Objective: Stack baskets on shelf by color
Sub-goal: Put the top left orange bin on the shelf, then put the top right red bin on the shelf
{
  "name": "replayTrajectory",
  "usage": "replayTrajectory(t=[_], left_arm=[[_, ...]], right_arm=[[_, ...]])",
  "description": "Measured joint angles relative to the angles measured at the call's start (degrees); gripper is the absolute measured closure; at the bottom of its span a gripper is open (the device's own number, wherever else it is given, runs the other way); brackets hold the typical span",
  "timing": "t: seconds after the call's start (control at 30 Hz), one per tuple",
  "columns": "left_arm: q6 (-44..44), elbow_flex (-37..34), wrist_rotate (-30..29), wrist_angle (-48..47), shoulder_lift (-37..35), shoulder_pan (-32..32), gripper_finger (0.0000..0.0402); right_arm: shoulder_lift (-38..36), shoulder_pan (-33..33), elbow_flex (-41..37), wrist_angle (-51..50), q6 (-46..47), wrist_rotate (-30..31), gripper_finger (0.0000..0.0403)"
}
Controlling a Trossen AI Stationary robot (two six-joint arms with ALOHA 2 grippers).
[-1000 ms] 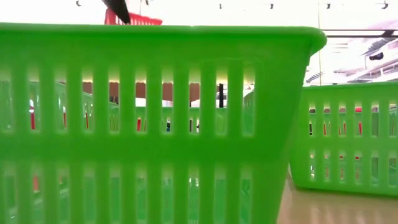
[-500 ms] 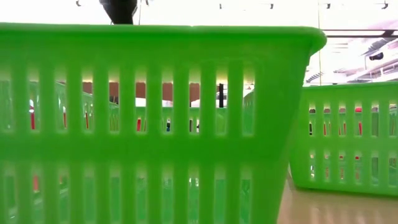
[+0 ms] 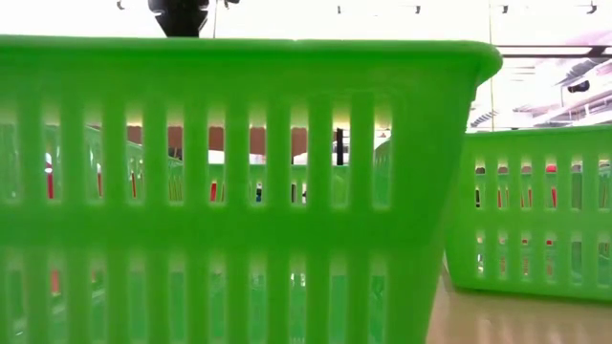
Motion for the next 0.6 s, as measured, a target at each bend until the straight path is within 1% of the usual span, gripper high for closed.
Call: replayTrajectory(t=[0.13, 0.4, 0.53, 0.6], left_arm=[[2.12, 0.00, -0.12, -0.10, 0.00, 0.13, 0.0319], [1.58, 0.00, -0.02, -0.02, -0.01, -0.05, 0.0284], [2.37, 1.63, 4.10, -1.06, -0.03, -1.33, 0.0274], [2.02, 3.50, 4.62, -1.33, -0.05, -2.10, 0.0272]], right_arm=[[0.00, 0.19, 0.00, -0.07, 0.18, 0.03, 0.0238], [0.00, 0.99, 0.00, -0.10, 0.17, 0.03, 0.0238], [0.00, 0.99, 0.00, -0.11, 0.09, 0.27, 0.0238], [0.00, 0.70, 0.00, -0.11, -0.01, 1.26, 0.0238]])
